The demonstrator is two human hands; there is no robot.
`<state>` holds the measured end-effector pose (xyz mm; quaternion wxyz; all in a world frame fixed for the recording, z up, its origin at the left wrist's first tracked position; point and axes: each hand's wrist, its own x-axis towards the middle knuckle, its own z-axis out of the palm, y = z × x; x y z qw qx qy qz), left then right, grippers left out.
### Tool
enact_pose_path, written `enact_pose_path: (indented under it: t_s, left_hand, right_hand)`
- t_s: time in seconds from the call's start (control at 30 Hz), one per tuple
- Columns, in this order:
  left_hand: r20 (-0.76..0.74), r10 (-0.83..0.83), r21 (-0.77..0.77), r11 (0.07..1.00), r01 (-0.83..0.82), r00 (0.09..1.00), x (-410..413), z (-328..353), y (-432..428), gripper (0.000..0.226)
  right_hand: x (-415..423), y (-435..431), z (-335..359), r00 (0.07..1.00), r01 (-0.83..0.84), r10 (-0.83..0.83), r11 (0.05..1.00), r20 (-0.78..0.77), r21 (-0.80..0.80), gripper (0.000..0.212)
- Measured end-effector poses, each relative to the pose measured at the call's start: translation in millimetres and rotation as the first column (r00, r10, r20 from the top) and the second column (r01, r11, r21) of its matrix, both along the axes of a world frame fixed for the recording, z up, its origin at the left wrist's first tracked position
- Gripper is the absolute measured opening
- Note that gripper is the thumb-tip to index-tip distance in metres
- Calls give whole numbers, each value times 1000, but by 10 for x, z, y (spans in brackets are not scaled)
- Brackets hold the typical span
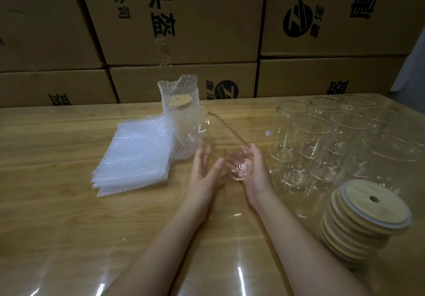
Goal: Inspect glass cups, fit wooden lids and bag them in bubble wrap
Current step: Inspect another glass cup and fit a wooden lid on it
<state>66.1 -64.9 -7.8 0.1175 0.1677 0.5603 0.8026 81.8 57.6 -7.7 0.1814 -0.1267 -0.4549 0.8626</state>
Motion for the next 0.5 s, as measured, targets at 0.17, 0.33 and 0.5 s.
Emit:
enact_pose_path:
  t_s: [0.17, 0.33, 0.5]
  left_hand:
    - [-117, -82, -132, 989, 67, 990, 45, -74, 86, 90]
    - [-125, 2, -87, 996, -13, 992, 17, -45, -29, 86]
    - [-261, 149, -111, 977, -183, 954, -10, -40, -36, 69]
  right_hand:
    - [13, 17, -32, 1000, 15, -15, 1000, 8, 3, 41]
    - [47, -146, -67, 999, 28, -45, 902, 31, 432, 57]
    - [73, -244, -89, 999, 22, -40, 810, 18, 586, 52]
